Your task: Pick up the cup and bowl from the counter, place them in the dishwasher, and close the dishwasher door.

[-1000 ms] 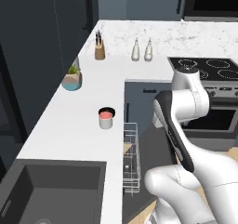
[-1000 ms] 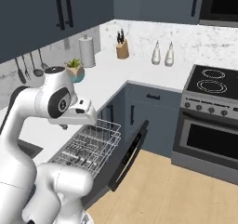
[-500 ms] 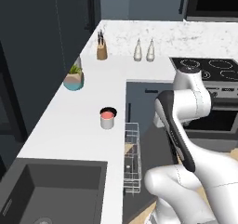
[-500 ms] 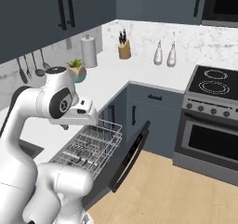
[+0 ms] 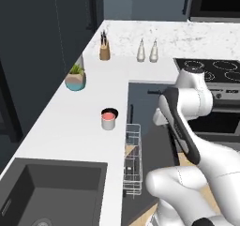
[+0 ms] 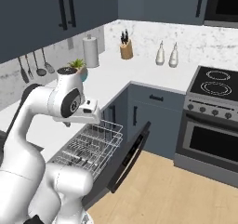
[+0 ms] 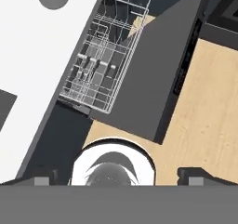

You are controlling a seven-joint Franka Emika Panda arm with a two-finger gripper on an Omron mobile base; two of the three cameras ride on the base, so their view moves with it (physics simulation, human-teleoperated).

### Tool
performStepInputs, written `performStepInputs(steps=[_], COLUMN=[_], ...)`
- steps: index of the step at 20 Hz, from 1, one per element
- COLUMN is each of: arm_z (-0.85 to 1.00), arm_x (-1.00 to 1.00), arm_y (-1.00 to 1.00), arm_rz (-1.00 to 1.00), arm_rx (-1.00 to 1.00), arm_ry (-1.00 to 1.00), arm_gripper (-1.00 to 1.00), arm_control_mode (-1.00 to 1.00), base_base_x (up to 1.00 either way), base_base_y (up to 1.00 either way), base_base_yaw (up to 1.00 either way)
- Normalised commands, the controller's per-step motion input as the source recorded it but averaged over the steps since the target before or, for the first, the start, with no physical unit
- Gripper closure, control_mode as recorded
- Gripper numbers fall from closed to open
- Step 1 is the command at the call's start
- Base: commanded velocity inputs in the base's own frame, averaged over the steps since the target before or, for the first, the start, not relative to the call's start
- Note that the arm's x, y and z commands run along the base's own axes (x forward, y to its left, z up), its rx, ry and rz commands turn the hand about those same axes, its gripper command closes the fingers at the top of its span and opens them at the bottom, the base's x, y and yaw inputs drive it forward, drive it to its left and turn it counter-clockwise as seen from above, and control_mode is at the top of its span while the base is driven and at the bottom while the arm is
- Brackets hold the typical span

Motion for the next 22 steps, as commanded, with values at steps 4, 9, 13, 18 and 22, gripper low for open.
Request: performStepInputs(steps=[4, 9, 13, 18, 22], arm_z=[-0.15, -0.06, -0.12, -0.03, -0.23], arm_x=[0.79, 0.82, 0.82, 0.66, 0.47], arm_y=[0.04, 0.36, 0.55, 0.56, 0.35], arm_rz=[-0.01, -0.18, -0.19, -0.17, -0.06], arm_rx=[0.21, 0.09, 0.11, 0.05, 0.03], arm_ry=[-0.11, -0.08, 0.0, 0.0, 0.05], arm_gripper=[-1.0, -1.0, -1.0, -1.0, -1.0], arm_control_mode=[-1.0, -1.0, -1.0, -1.0, -1.0], base_base_x=[0.0, 0.0, 0.0, 0.0, 0.0], base_base_y=[0.0, 0.0, 0.0, 0.0, 0.0], base_base_yaw=[0.0, 0.0, 0.0, 0.0, 0.0])
